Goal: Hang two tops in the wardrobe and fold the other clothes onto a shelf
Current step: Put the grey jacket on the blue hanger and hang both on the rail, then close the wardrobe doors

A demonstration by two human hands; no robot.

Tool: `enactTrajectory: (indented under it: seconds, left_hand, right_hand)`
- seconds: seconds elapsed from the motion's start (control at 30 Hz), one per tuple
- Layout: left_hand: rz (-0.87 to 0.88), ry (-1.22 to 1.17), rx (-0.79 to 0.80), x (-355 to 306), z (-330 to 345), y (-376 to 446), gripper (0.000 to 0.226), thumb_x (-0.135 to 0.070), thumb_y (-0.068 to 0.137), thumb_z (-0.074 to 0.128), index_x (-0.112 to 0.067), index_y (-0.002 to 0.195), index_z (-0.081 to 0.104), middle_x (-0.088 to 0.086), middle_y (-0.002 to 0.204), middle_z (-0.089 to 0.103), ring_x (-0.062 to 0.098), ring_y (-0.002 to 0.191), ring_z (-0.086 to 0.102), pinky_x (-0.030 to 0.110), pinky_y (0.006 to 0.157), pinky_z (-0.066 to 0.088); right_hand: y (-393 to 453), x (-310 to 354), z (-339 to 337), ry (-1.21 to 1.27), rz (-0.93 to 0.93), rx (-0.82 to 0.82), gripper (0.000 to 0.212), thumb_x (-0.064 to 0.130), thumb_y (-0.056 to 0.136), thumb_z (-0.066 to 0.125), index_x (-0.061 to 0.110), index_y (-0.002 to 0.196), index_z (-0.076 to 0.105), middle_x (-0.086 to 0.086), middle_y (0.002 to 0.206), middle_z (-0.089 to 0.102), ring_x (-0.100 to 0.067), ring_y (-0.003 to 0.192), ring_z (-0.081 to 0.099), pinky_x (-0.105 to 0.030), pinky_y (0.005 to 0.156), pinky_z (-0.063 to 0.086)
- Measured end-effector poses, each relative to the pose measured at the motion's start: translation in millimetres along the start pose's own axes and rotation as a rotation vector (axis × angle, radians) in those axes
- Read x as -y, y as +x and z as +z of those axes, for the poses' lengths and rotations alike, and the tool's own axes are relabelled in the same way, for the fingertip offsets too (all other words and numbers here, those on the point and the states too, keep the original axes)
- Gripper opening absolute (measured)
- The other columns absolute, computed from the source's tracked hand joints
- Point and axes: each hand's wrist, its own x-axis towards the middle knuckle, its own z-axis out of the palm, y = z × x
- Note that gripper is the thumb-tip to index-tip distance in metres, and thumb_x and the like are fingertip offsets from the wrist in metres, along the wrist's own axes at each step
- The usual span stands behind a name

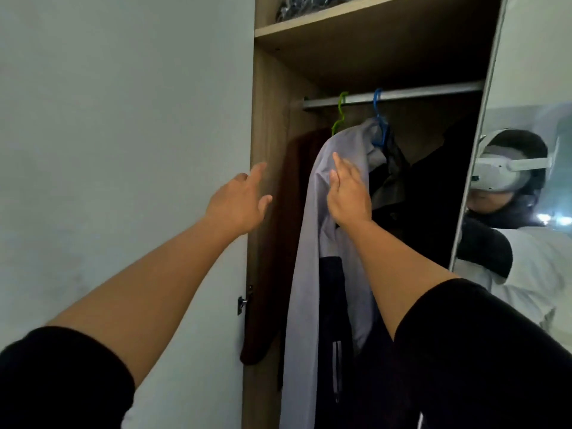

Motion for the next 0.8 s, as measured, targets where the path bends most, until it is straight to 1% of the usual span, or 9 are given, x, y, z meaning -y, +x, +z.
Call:
enactTrajectory:
  seconds: [0.13, 0.2, 0.27, 0.37, 0.5, 0.6, 0.7, 0.8]
  left_hand:
    - [-0.107, 0.079, -0.051, 11, -46, -37, 0.059, -0.039, 0.096, 0.044, -0.03, 0.146, 0.014, 0.011, 0.122, 0.056, 0.032, 0.108, 0.055, 0.043, 0.085, 0.047]
    - [-0.174, 0.124, -0.075, 16, -67, -60, 0.059, -0.038, 0.097, 0.043, -0.03, 0.146, 0.013, 0.01, 0.121, 0.056, 0.031, 0.108, 0.055, 0.043, 0.083, 0.047]
    - [-0.229, 0.155, -0.074, 21, -84, -85, 0.059, -0.038, 0.097, 0.043, -0.03, 0.147, 0.012, 0.01, 0.119, 0.057, 0.031, 0.105, 0.056, 0.042, 0.08, 0.047]
    - [-0.288, 0.233, -0.055, 26, -110, -125, 0.06, -0.037, 0.097, 0.042, -0.03, 0.148, 0.011, 0.01, 0.116, 0.057, 0.03, 0.102, 0.057, 0.041, 0.077, 0.047]
    - [-0.38, 0.351, -0.053, 36, -156, -181, 0.061, -0.038, 0.096, 0.043, -0.031, 0.147, 0.01, 0.009, 0.115, 0.057, 0.03, 0.099, 0.058, 0.039, 0.074, 0.045]
    - [-0.438, 0.428, -0.054, 53, -195, -216, 0.062, -0.037, 0.096, 0.045, -0.03, 0.147, 0.012, 0.01, 0.117, 0.056, 0.031, 0.101, 0.057, 0.041, 0.077, 0.046]
    - [-0.484, 0.473, -0.032, 68, -226, -233, 0.063, -0.036, 0.096, 0.047, -0.031, 0.148, 0.012, 0.01, 0.123, 0.051, 0.031, 0.107, 0.054, 0.041, 0.08, 0.045]
    - [-0.467, 0.5, 0.033, 84, -243, -238, 0.066, -0.037, 0.095, 0.048, -0.034, 0.149, 0.009, 0.011, 0.129, 0.048, 0.031, 0.114, 0.05, 0.043, 0.088, 0.045]
  right_hand:
    - [-26, 29, -4, 0.073, -0.082, 0.034, 0.045, 0.028, 0.103, 0.026, 0.021, 0.147, 0.03, -0.005, 0.152, 0.032, -0.02, 0.14, 0.029, -0.039, 0.114, 0.028]
    - [-43, 43, -2, 0.072, -0.112, 0.083, 0.046, 0.029, 0.103, 0.025, 0.023, 0.149, 0.027, -0.005, 0.153, 0.03, -0.019, 0.142, 0.026, -0.037, 0.115, 0.026]
    - [-67, 57, 1, 0.07, -0.136, 0.17, 0.046, 0.028, 0.104, 0.024, 0.024, 0.149, 0.023, -0.005, 0.155, 0.026, -0.02, 0.144, 0.021, -0.038, 0.116, 0.025]
    - [-108, 75, 9, 0.09, -0.188, 0.278, 0.046, 0.026, 0.104, 0.024, 0.024, 0.149, 0.023, -0.006, 0.155, 0.024, -0.022, 0.144, 0.019, -0.045, 0.115, 0.024]
    - [-161, 106, 25, 0.114, -0.234, 0.426, 0.047, 0.029, 0.104, 0.022, 0.025, 0.15, 0.02, -0.005, 0.157, 0.02, -0.021, 0.145, 0.016, -0.043, 0.116, 0.02]
    - [-205, 140, 42, 0.114, -0.327, 0.525, 0.047, 0.03, 0.104, 0.022, 0.026, 0.151, 0.017, -0.005, 0.157, 0.018, -0.021, 0.146, 0.014, -0.042, 0.116, 0.019]
    - [-242, 172, 57, 0.135, -0.435, 0.608, 0.047, 0.03, 0.104, 0.022, 0.029, 0.15, 0.017, -0.001, 0.158, 0.017, -0.019, 0.146, 0.013, -0.041, 0.117, 0.016]
    - [-271, 200, 74, 0.096, -0.528, 0.657, 0.047, 0.03, 0.104, 0.023, 0.032, 0.15, 0.017, 0.003, 0.159, 0.014, -0.016, 0.147, 0.009, -0.042, 0.117, 0.012]
